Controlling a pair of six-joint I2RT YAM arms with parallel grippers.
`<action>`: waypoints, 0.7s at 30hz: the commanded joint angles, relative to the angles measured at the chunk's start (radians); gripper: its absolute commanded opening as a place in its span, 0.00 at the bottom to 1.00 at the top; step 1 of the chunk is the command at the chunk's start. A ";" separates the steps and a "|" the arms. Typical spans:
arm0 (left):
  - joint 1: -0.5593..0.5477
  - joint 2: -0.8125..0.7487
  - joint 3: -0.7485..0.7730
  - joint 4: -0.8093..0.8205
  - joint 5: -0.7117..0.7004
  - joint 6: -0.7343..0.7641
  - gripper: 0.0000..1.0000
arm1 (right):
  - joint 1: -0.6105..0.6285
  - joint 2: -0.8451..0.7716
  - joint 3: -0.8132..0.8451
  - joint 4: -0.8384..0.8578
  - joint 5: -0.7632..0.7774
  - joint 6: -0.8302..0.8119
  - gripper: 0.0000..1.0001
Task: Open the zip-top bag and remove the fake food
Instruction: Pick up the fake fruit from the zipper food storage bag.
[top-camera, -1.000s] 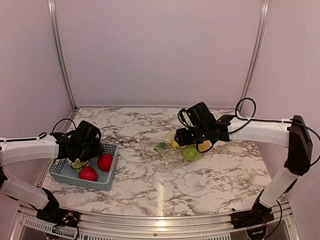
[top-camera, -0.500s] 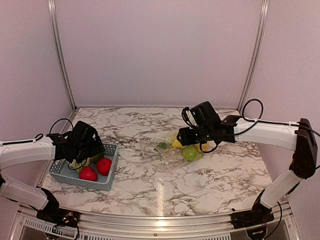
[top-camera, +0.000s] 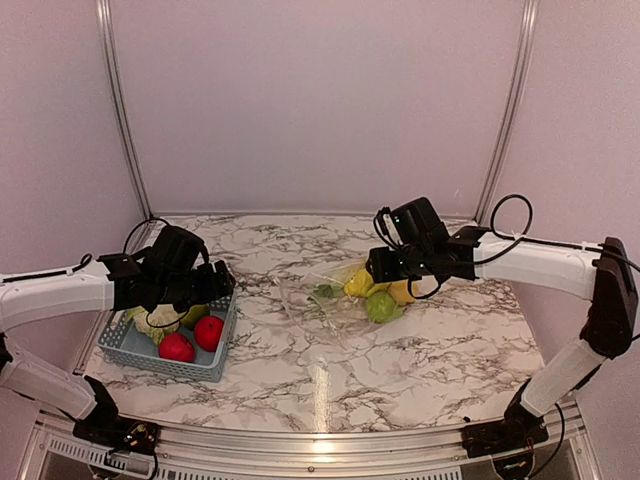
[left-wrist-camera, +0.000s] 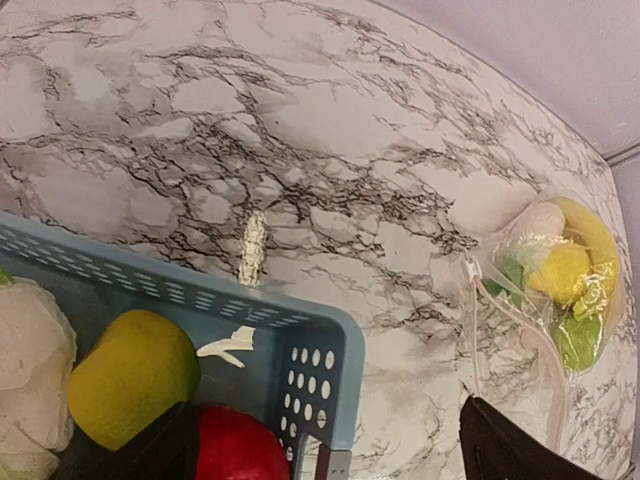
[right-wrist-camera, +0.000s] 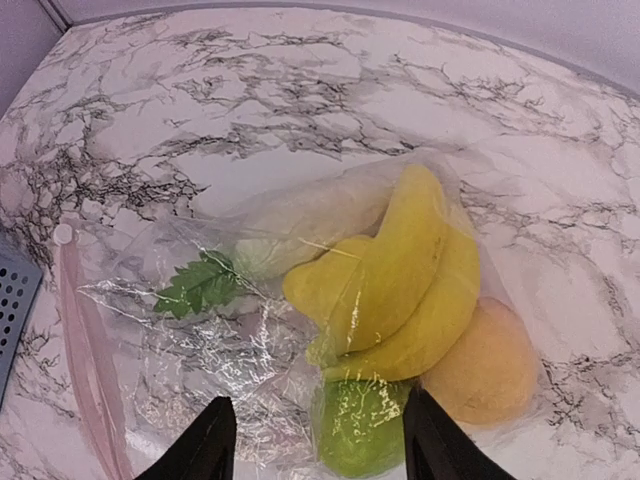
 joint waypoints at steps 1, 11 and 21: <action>-0.098 0.122 0.062 0.124 0.118 0.016 0.91 | -0.031 0.027 0.032 -0.021 0.027 -0.011 0.55; -0.185 0.325 0.132 0.410 0.254 -0.034 0.70 | -0.057 0.037 0.007 -0.025 0.017 -0.010 0.52; -0.231 0.512 0.197 0.560 0.296 -0.103 0.43 | -0.057 0.029 -0.080 -0.002 0.036 0.028 0.44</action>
